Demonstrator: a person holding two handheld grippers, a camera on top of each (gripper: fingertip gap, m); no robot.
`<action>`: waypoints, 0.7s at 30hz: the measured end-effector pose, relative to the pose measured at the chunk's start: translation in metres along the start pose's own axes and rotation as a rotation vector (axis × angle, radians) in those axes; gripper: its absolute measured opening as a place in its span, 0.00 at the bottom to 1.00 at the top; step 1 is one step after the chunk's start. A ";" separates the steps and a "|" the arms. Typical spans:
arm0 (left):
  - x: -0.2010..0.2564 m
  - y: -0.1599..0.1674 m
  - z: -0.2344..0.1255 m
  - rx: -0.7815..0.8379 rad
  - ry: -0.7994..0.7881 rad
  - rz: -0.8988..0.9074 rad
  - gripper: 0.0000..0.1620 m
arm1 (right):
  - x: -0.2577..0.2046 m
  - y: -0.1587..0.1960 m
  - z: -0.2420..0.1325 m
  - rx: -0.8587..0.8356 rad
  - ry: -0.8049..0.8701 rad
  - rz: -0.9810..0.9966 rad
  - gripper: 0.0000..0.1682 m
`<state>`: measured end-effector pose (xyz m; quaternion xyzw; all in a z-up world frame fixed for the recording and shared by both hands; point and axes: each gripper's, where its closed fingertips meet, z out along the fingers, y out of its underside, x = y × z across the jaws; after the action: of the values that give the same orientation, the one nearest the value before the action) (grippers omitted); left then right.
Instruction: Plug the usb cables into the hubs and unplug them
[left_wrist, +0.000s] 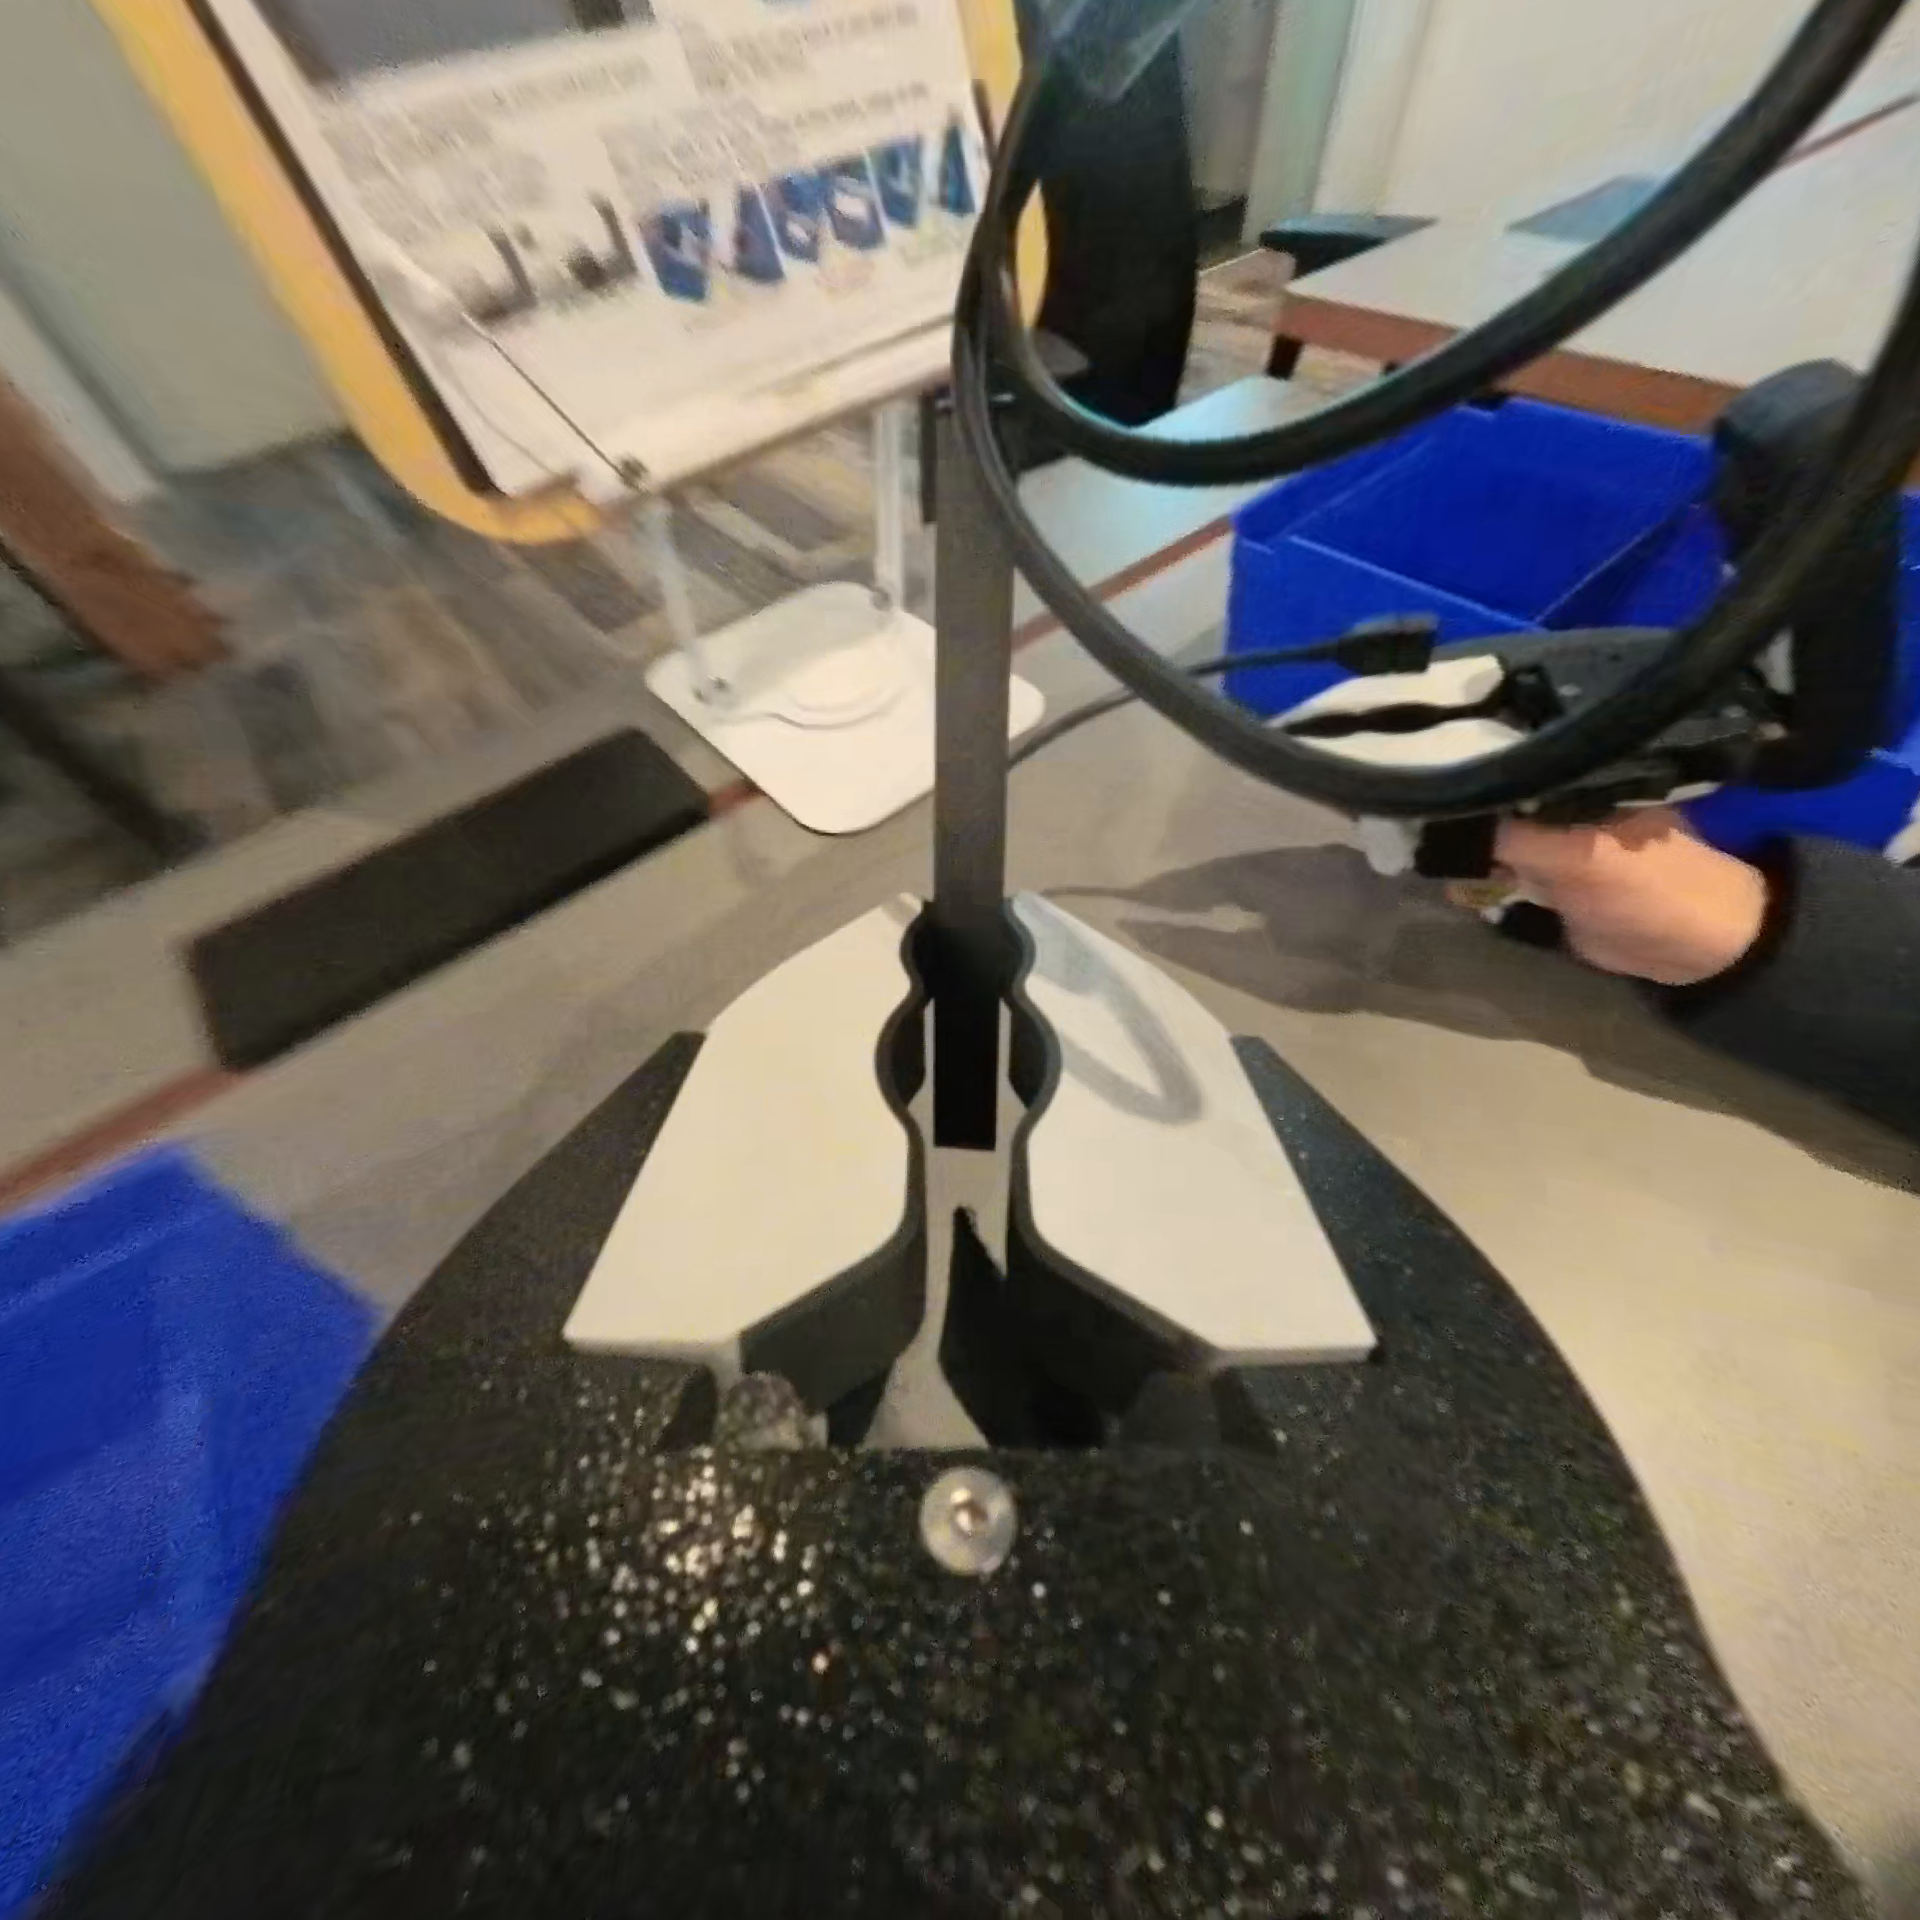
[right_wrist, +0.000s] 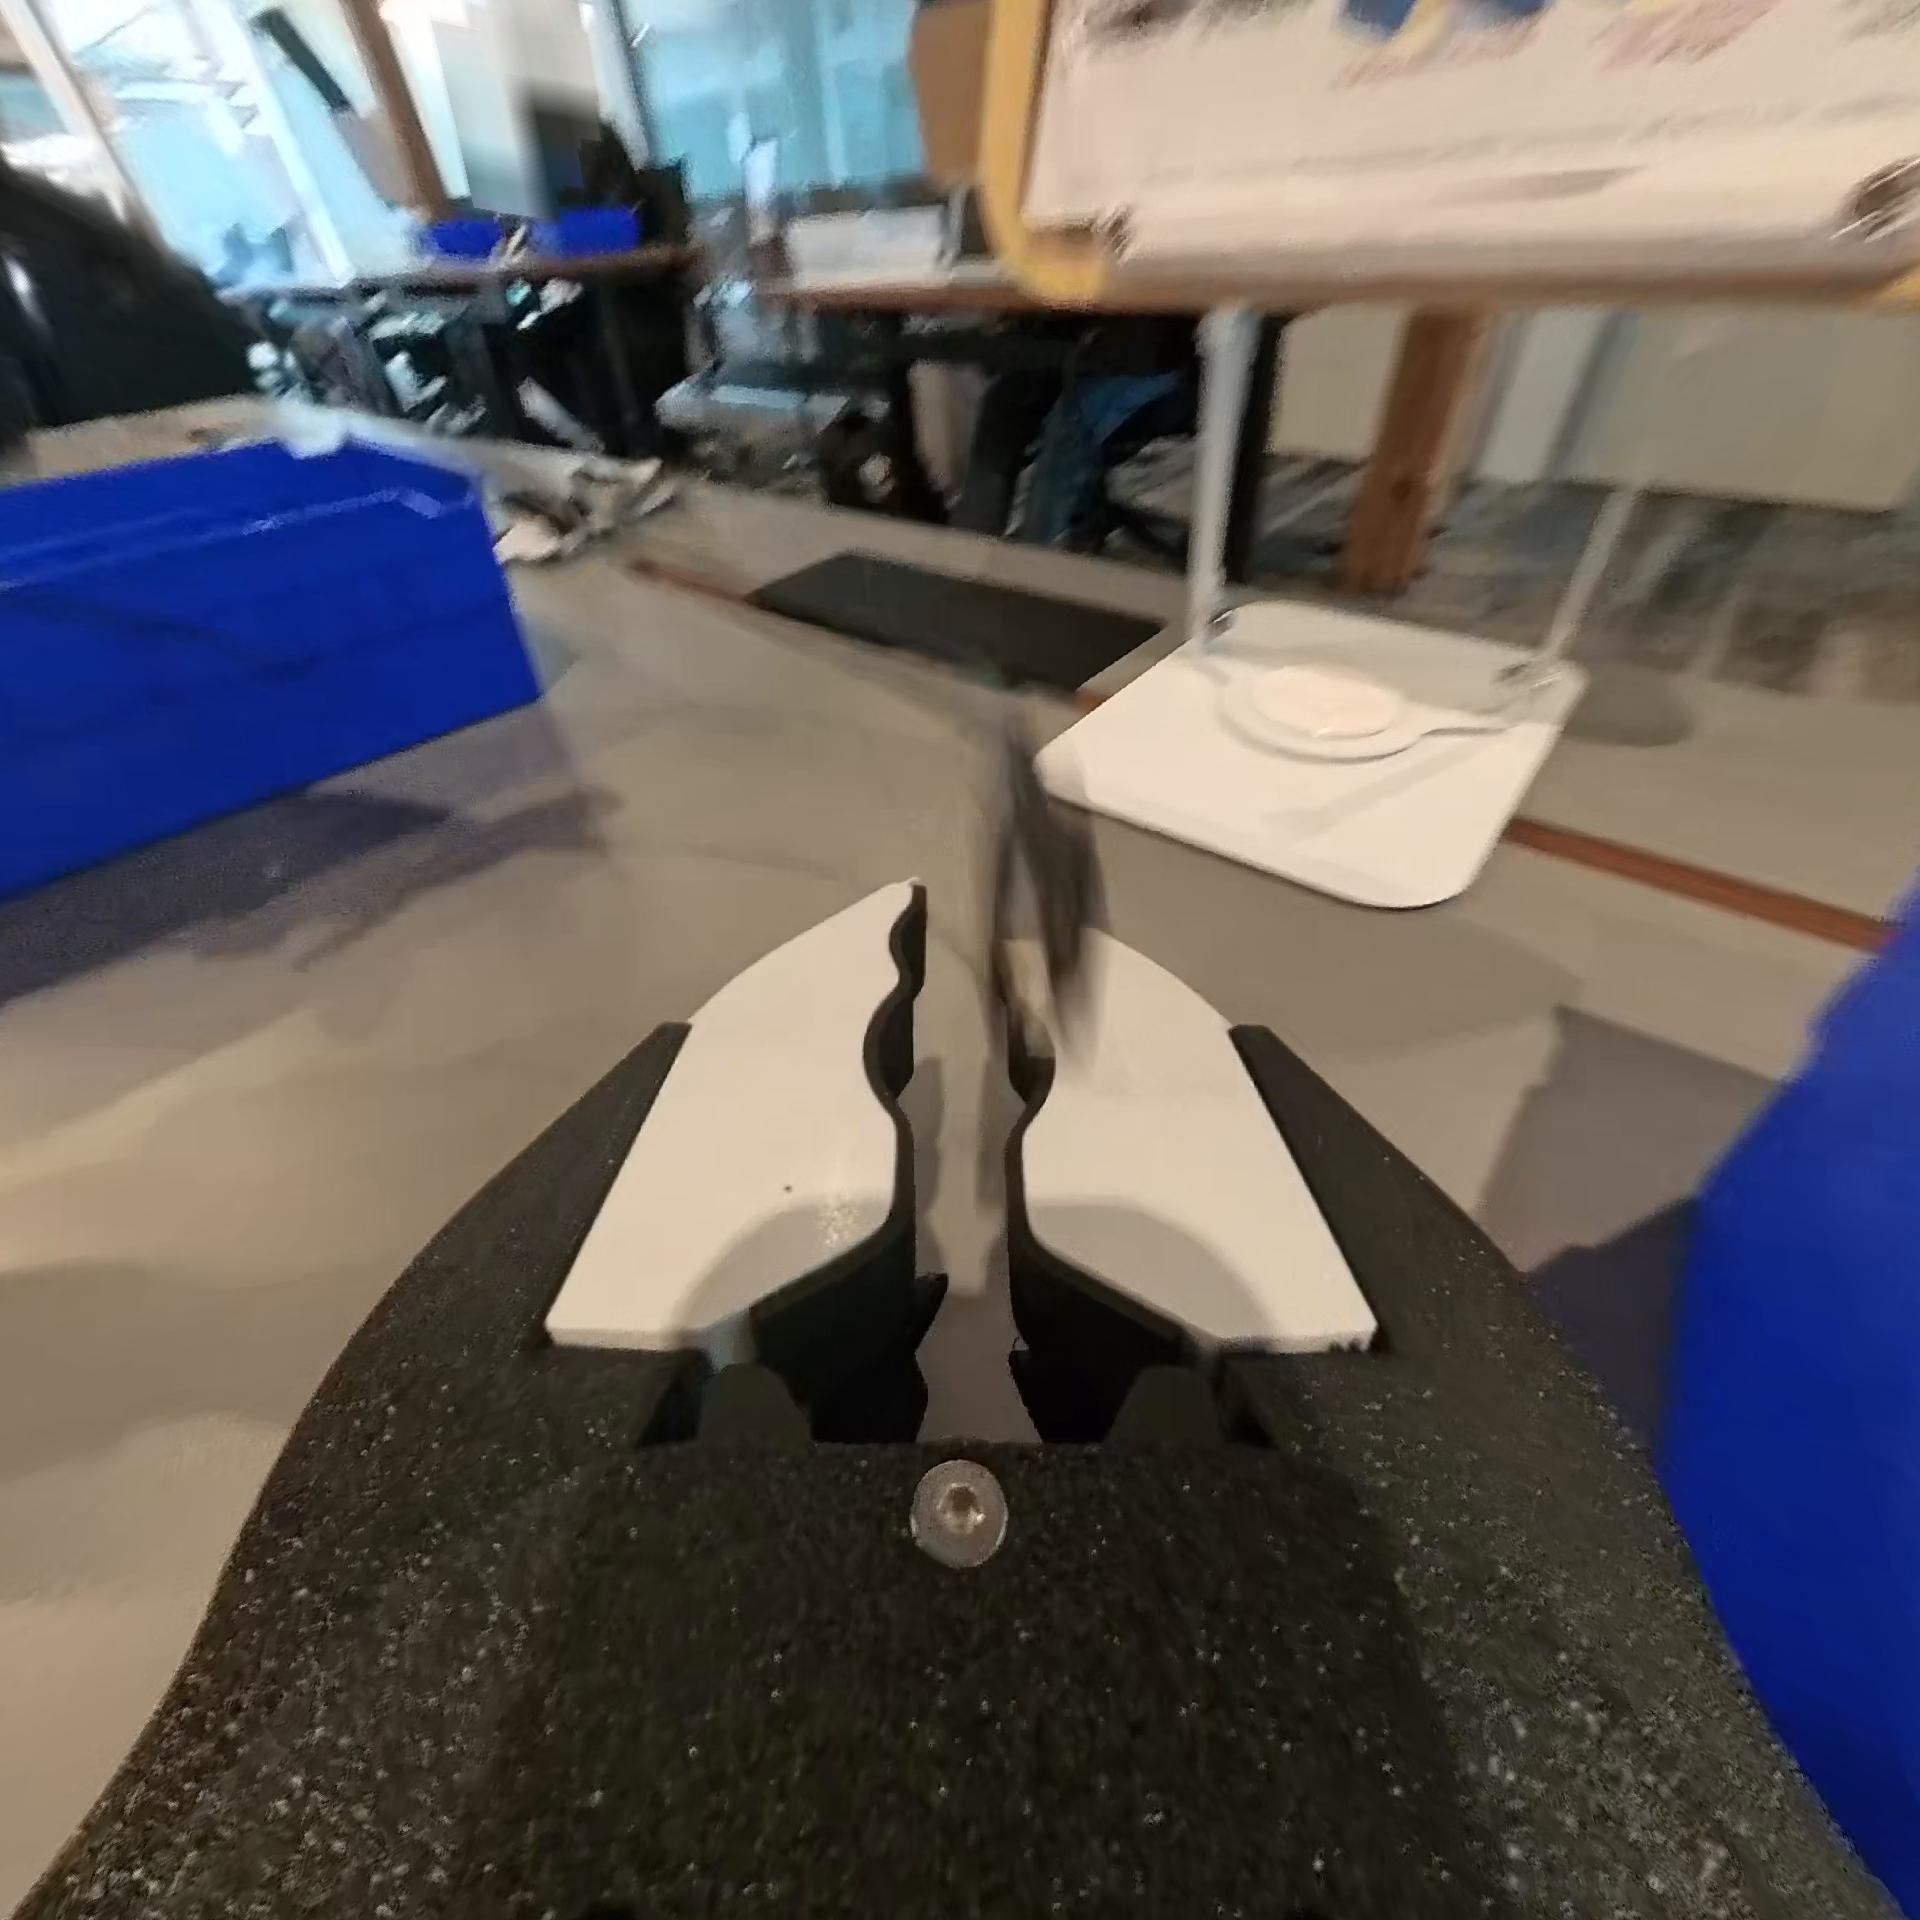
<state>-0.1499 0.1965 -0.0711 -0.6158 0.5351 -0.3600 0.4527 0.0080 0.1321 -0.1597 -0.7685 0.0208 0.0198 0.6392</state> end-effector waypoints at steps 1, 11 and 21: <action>0.005 0.007 0.009 0.005 0.026 -0.050 0.06 | 0.004 -0.003 -0.002 0.016 0.031 -0.002 0.07; 0.035 0.073 0.060 -0.014 0.280 -0.383 0.06 | 0.030 -0.040 -0.037 0.242 0.265 -0.064 0.07; 0.065 0.101 0.073 -0.038 0.440 -0.411 0.06 | -0.046 -0.052 -0.038 0.370 -0.096 -0.253 0.16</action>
<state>-0.1054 0.1434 -0.1934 -0.6269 0.4911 -0.5586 0.2319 -0.0347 0.1040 -0.0994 -0.6328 -0.1027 -0.0281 0.7669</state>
